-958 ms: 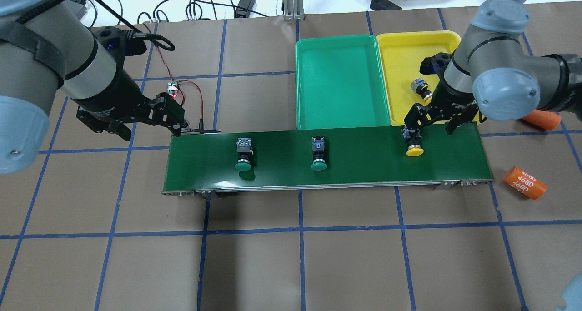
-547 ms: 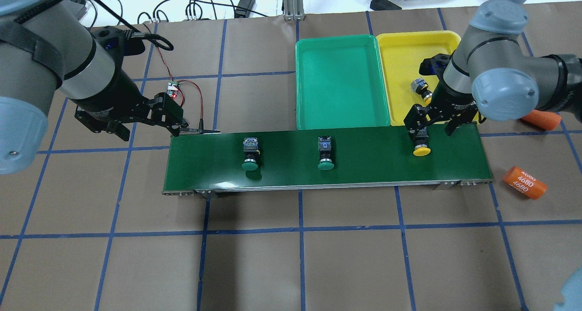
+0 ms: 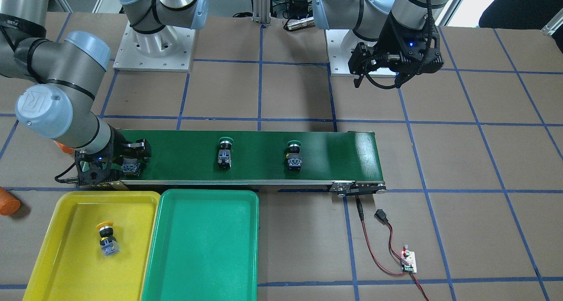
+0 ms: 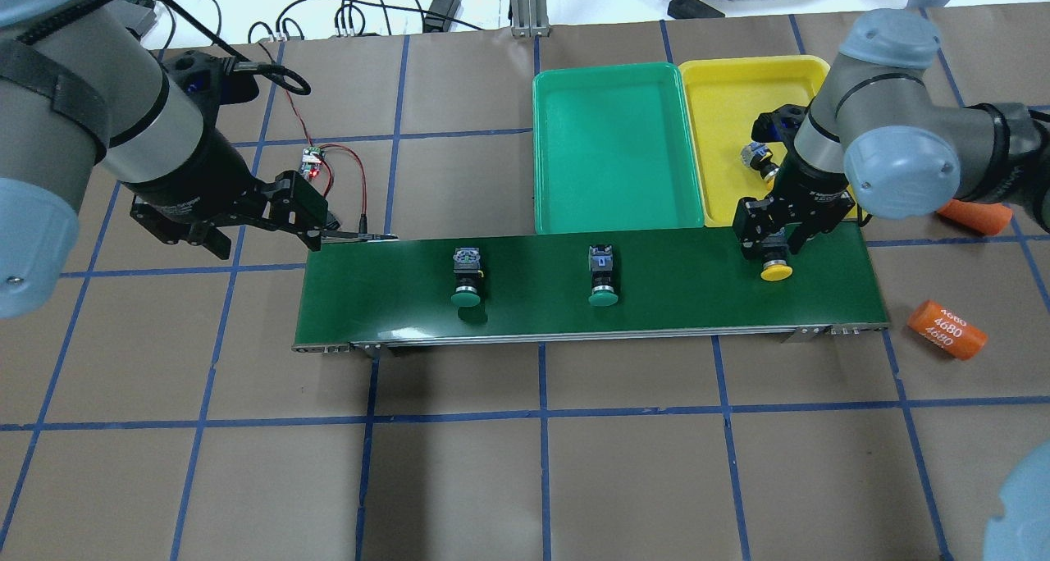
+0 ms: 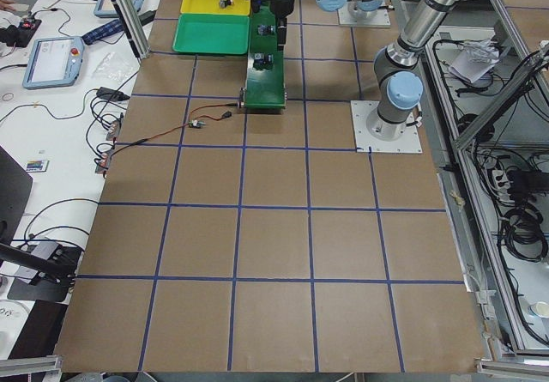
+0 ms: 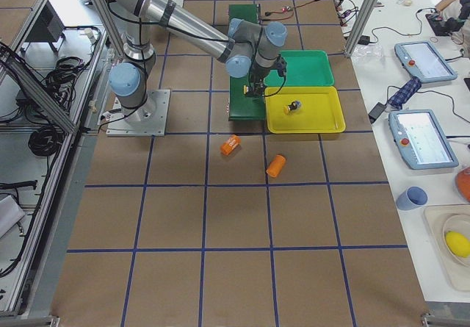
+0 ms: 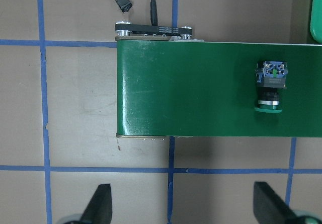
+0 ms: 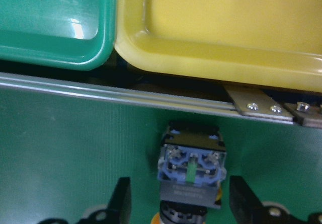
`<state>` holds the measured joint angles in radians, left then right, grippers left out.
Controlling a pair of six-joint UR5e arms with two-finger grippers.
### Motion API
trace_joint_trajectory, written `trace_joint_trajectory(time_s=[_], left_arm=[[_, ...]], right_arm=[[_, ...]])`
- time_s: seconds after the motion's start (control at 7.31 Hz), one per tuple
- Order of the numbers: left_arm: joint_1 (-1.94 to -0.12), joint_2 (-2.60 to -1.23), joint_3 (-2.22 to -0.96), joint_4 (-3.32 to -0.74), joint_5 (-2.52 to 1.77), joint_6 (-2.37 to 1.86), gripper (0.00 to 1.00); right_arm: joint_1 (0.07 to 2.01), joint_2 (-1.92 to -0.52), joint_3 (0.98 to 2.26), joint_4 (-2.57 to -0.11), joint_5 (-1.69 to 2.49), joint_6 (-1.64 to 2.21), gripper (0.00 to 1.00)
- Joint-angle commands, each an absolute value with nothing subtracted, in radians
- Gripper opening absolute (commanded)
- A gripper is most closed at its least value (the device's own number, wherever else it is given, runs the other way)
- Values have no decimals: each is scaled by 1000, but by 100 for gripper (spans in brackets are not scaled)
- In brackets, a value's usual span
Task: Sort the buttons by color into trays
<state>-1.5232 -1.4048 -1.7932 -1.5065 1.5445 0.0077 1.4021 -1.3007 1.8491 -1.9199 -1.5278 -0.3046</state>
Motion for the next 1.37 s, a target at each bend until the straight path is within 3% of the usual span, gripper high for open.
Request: trace_joint_trajectory(time_s=[0.0,0.27,0.55,1.23], left_arm=[[-1522,-1401,-1793,-1511,1545,8,100],[-1522,-1401,-1793,-1511,1545,8,100],[-1522,-1401,-1793,-1511,1545,9,100],[-1516,-1394,-1793,-1512,1543,18,100]], right_arm=[[1402,-1296,1848,-1939,-1529,-316,34],[1402,-1298,1838,-1957,-1528,-316,31],[1495,-1286,1810,-2139,-1497,-327,31],[1523,-1160,1528,-2131,-1600,-507,30]])
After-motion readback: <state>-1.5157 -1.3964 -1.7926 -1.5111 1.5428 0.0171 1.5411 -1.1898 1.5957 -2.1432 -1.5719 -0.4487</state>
